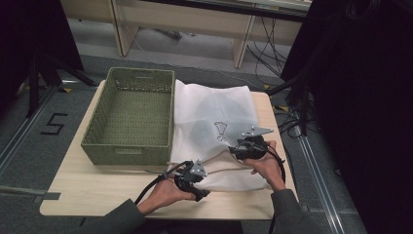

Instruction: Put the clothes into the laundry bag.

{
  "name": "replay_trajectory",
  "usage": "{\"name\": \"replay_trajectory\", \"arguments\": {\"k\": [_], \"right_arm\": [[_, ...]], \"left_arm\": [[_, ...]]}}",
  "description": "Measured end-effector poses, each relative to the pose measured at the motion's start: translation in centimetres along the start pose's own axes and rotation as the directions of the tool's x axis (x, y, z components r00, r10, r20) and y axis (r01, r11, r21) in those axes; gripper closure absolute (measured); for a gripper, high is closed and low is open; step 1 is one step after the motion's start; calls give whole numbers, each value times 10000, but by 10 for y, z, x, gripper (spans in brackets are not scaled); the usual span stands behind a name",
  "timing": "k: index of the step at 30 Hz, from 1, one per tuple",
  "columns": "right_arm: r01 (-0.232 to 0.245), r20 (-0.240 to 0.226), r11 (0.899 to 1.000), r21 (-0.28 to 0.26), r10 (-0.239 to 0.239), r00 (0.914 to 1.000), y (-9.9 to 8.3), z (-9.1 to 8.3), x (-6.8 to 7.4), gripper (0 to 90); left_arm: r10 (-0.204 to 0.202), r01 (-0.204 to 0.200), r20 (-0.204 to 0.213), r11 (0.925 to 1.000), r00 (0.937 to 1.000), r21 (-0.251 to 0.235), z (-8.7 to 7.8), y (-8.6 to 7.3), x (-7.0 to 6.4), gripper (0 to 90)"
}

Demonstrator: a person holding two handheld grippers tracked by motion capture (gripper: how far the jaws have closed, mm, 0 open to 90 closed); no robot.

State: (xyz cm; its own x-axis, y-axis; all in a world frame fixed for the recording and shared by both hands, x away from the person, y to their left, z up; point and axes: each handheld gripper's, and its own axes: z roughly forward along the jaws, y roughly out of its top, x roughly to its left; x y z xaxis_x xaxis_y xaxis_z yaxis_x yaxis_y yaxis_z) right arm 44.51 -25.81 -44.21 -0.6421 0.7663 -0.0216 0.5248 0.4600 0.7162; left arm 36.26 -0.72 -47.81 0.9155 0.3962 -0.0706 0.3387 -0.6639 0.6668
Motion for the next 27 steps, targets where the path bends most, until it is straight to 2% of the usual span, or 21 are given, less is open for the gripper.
{"name": "replay_trajectory", "arguments": {"k": [1,4,5,6,7,8,9,11,14,15,16,17,18,19,20,21,22,23,25,26,27], "right_arm": [[31,28,10000,-8,-30,10000,0,-1,0,494],[-13,75,9998,-196,14,10000,-1,-1,1,484],[9,112,9998,-190,-6,9999,0,-3,2,480],[35,160,9997,-247,-31,9999,0,-4,3,478],[376,241,9982,-461,-365,9990,1,-4,2,476],[324,269,9982,-505,-310,9992,1,-6,4,473],[392,282,9977,-548,-377,9989,2,-7,4,471],[367,252,9975,-610,-352,9991,2,-9,6,468],[514,258,9956,-785,-495,9984,2,-12,7,466],[240,248,9973,-697,-223,9994,1,-14,9,466],[193,267,9969,-763,-174,9995,1,-14,10,464],[410,274,9964,-735,-391,9989,1,-16,7,461],[409,291,9964,-745,-388,9988,1,-17,7,457],[94,155,9979,-643,-84,9998,0,-18,8,456],[96,179,9974,-710,-83,9998,-1,-19,7,454],[-102,190,9974,-718,116,9998,-1,-20,8,452],[91,171,9970,-772,-78,9998,-2,-21,7,450],[-45,187,9973,-727,59,9998,-3,-22,7,449],[281,199,9967,-767,-267,9994,-3,-22,5,439],[120,143,9976,-680,-111,9998,-4,-23,6,437],[10,231,9968,-801,8,9997,-5,-23,7,435]], "left_arm": [[7,-8,-34,9998,10000,-193,-2,0,0,427],[-118,115,-130,9997,9998,-237,-14,-3,2,402],[14,-19,-178,9996,9998,-286,-18,-4,3,396],[-198,189,-229,9991,9995,-378,-21,-6,2,390],[-388,377,-200,9978,9990,-540,-24,-8,1,385],[-463,450,-214,9973,9987,-578,-28,-10,1,378],[-620,595,-253,9942,9978,-894,-30,-11,-1,371],[-578,549,-319,9949,9978,-840,-39,-16,-2,366],[-758,710,-458,9925,9961,-994,-49,-24,-2,353],[-765,708,-512,9918,9957,-1063,-52,-26,-1,353],[-861,781,-671,9904,9940,-1140,-56,-29,-1,353],[-930,842,-730,9897,9930,-1159,-59,-31,-1,353],[-890,800,-740,9899,9933,-1174,-62,-33,1,353],[-958,855,-811,9888,9921,-1222,-65,-35,2,352],[-1019,904,-862,9877,9911,-1274,-68,-37,3,349],[-1072,946,-942,9871,9898,-1291,-71,-39,5,346],[-1184,1050,-977,9856,9881,-1327,-72,-40,5,341],[-1212,1067,-1050,9852,9871,-1339,-74,-42,6,341],[-1277,1126,-1084,9843,9859,-1362,-77,-45,7,337],[-1094,939,-1062,9855,9883,-1415,-78,-46,8,333],[-1380,1220,-1066,9819,9847,-1447,-79,-48,6,329]]}}
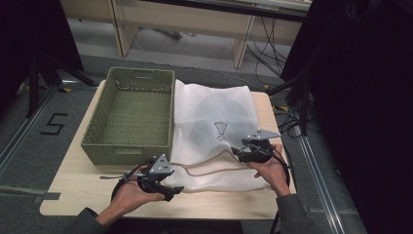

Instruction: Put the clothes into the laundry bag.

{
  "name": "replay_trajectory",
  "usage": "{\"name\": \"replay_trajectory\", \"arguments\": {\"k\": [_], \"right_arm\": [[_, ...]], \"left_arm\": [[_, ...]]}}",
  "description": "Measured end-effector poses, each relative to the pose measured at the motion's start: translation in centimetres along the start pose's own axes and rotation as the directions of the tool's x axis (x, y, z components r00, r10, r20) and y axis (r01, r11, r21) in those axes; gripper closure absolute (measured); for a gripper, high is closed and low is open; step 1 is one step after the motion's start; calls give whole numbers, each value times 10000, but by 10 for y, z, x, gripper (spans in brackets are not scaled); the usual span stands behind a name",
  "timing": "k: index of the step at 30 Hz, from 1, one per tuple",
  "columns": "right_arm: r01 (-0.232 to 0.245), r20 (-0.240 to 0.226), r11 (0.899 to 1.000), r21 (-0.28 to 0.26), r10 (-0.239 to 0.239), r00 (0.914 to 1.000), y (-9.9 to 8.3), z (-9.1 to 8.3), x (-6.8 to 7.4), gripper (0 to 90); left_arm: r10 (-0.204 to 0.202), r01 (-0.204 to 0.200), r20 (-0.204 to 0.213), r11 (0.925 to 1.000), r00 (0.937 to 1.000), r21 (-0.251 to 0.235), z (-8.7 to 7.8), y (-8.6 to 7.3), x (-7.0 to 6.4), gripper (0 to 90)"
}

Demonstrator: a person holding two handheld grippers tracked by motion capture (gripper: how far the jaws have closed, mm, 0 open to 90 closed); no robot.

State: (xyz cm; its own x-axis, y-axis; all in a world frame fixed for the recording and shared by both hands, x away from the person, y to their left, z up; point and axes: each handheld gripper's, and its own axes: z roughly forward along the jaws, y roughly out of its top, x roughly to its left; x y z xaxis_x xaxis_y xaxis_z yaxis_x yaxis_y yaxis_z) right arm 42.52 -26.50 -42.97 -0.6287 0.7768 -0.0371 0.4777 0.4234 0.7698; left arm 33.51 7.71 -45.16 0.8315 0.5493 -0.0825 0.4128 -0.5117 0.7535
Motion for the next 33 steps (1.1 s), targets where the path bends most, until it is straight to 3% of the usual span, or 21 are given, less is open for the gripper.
{"name": "replay_trajectory", "arguments": {"k": [2,7,8,9,10,11,14,15,16,18,19,20,21,22,23,28,29,32,33], "right_arm": [[154,-34,9999,-9,-154,9999,-1,-1,-1,431],[-64,-181,10000,-47,63,9998,-3,-4,3,418],[244,-55,9995,-209,-245,9997,-5,-4,2,418],[-293,-229,9995,-84,291,9993,-5,-6,6,417],[-317,-300,9995,71,319,9990,-5,-7,6,416],[-68,-258,9998,-161,64,9996,-7,-6,4,413],[-240,-393,9997,-71,237,9989,-9,-9,6,406],[-168,-395,9998,-146,162,9991,-10,-9,6,402],[-442,-391,9988,-223,433,9983,-12,-8,10,399],[-74,-481,9999,-133,68,9988,-14,-9,8,388],[-256,-485,9995,-157,249,9985,-15,-9,10,381],[-95,-504,9999,-55,92,9987,-16,-9,10,377],[-270,-498,9995,-135,263,9984,-18,-8,13,372],[-102,-546,9999,-58,98,9985,-18,-9,12,366],[-188,-457,9996,-190,179,9988,-19,-9,14,362],[-299,-430,9990,-320,285,9987,-21,-12,18,317],[-612,-468,9980,-178,603,9971,-22,-13,22,311],[-399,-463,9991,-138,392,9982,-26,-12,23,306],[-306,-429,9994,-155,299,9986,-27,-12,23,306]], "left_arm": [[34,-34,27,10000,10000,11,-2,-2,1,323],[-49,48,-94,9999,9999,-106,-9,-9,4,310],[-84,83,-103,9999,9999,-112,-10,-9,6,310],[-92,90,-217,9999,9997,-95,-12,-10,7,309],[-190,186,-224,9997,9996,-184,-13,-11,8,307],[-157,151,-278,9996,9995,-224,-15,-12,10,307],[-373,361,-432,9989,9984,-289,-19,-16,14,306],[-226,214,-469,9994,9986,-265,-20,-17,16,305],[-465,449,-521,9985,9976,-308,-21,-18,16,303],[-351,333,-565,9989,9978,-331,-23,-19,19,295],[-553,533,-567,9979,9969,-363,-24,-20,18,291],[-477,459,-401,9980,9981,-444,-24,-20,19,283],[-394,376,-422,9983,9983,-437,-26,-20,20,279],[-539,521,-336,9972,9980,-532,-26,-21,20,276],[-401,380,-423,9980,9983,-497,-28,-21,21,270],[-817,784,-413,9941,9958,-753,-33,-25,24,246],[-771,739,-460,9950,9960,-676,-35,-26,25,243],[-886,844,-543,9936,9946,-745,-38,-28,27,237],[-1107,1055,-522,9900,9925,-936,-38,-29,27,236]]}}
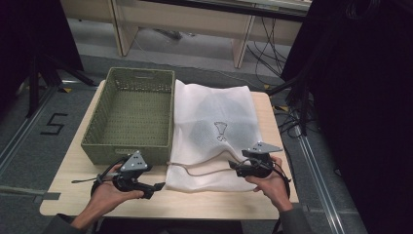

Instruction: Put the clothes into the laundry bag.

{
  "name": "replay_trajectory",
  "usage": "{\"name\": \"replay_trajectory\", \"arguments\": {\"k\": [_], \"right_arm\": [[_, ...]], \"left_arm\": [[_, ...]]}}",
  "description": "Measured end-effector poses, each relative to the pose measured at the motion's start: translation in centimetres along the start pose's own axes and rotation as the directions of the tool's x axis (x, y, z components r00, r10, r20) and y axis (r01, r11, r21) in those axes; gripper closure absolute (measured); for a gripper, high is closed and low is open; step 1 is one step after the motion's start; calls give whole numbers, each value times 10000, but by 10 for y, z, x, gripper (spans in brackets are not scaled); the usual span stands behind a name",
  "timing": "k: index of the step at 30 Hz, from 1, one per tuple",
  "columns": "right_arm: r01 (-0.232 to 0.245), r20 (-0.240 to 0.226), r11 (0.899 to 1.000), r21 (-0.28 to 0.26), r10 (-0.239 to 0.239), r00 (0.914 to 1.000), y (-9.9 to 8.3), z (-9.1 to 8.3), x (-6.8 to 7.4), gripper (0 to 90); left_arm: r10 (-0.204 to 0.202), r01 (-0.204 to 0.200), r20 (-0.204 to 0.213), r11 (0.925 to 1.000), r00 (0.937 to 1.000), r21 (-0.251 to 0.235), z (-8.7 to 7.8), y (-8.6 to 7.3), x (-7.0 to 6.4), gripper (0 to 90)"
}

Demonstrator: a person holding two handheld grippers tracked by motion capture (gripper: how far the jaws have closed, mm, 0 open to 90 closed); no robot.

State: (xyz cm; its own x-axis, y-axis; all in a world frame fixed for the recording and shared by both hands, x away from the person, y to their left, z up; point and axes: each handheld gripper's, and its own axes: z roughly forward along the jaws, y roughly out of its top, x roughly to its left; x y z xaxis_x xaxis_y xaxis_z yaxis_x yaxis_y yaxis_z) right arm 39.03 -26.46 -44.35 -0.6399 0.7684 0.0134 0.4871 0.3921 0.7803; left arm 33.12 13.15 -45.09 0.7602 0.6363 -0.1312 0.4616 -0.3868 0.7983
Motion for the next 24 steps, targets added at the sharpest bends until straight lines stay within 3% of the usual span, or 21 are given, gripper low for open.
{"name": "replay_trajectory", "arguments": {"k": [1,5,6,8,9,10,14,15,17,18,19,20,22,24], "right_arm": [[-346,-67,9993,105,347,9994,-2,0,4,306],[138,-42,9999,83,-138,9999,-7,0,5,305],[-127,-7,9998,181,127,9999,-9,-1,8,305],[103,-9,9998,155,-103,9999,-12,-2,9,305],[-121,-42,9994,312,122,9999,-13,-3,12,306],[258,17,9994,248,-258,9997,-15,-2,11,305],[379,-36,9969,691,-377,9993,-20,-5,17,300],[365,9,9976,588,-366,9993,-21,-6,18,298],[170,-81,9969,766,-164,9998,-23,-9,21,295],[419,-38,9970,657,-417,9991,-24,-9,20,293],[201,-44,9963,831,-198,9998,-26,-10,23,292],[598,46,9959,675,-603,9982,-27,-9,22,291],[741,60,9928,940,-750,9972,-30,-11,24,288],[810,15,9904,1116,-817,9967,-32,-13,25,285]], "left_arm": [[95,-95,0,9999,10000,143,-2,0,2,233],[49,-48,-93,10000,9999,69,-7,-2,5,233],[-10,9,-174,10000,9998,-55,-7,-3,5,233],[4,-3,-160,10000,9999,49,-10,-5,7,233],[75,-74,-191,9999,9998,86,-11,-5,8,233],[18,-17,-188,10000,9998,64,-11,-6,8,233],[-190,190,-110,9998,9998,-9,-12,-9,5,235],[-236,236,-80,9997,9997,-94,-13,-10,5,235],[-24,25,-127,10000,9999,38,-15,-11,7,235],[-141,139,-196,9998,9997,-121,-15,-12,5,235],[-94,94,-227,10000,9997,-5,-17,-12,5,235],[-10,11,-200,10000,9998,71,-17,-13,5,235],[-267,267,-274,9996,9993,16,-16,-16,0,235],[86,-80,-238,9996,9997,279,-15,-17,-2,235]]}}
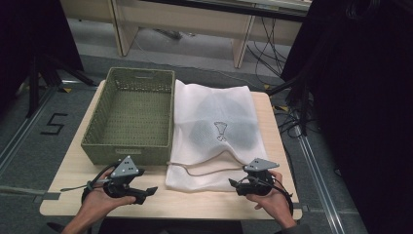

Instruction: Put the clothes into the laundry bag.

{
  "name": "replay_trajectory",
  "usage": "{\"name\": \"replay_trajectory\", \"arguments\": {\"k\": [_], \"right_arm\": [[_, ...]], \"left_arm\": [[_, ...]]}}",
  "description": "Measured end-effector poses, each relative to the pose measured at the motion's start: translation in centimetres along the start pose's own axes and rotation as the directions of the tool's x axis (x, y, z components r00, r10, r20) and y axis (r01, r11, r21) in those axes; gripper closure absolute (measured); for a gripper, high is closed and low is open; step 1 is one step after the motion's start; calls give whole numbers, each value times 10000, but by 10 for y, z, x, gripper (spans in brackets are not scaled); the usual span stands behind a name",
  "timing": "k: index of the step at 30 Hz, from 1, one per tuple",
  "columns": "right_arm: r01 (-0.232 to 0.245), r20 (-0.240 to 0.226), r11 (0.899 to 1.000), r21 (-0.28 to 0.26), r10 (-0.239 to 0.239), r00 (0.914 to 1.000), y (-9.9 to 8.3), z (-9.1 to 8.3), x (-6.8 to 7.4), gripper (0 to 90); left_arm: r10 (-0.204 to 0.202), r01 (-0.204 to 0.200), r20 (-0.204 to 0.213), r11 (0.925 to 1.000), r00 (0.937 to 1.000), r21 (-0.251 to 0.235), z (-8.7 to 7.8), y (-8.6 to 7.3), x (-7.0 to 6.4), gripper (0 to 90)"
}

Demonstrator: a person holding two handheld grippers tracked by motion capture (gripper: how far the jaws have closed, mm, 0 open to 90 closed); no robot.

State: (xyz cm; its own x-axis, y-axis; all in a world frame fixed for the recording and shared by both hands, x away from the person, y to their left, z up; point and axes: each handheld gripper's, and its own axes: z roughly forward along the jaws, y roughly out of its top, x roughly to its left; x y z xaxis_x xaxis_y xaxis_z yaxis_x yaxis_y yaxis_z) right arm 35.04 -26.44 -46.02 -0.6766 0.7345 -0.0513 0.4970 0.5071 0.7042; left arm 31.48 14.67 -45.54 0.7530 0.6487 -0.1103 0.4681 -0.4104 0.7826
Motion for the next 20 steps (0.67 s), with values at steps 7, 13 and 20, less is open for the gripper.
{"name": "replay_trajectory", "arguments": {"k": [7,13,20], "right_arm": [[-33,-140,10000,92,34,9999,-4,-1,7,281],[364,-179,9993,-26,-365,9992,-2,1,5,281],[261,-117,9997,-17,-262,9996,-2,0,5,281]], "left_arm": [[153,-153,-163,9999,9997,50,1,0,0,235],[169,-167,-195,9998,9997,98,1,0,0,236],[101,-98,-135,9997,9999,206,2,-1,2,236]]}}
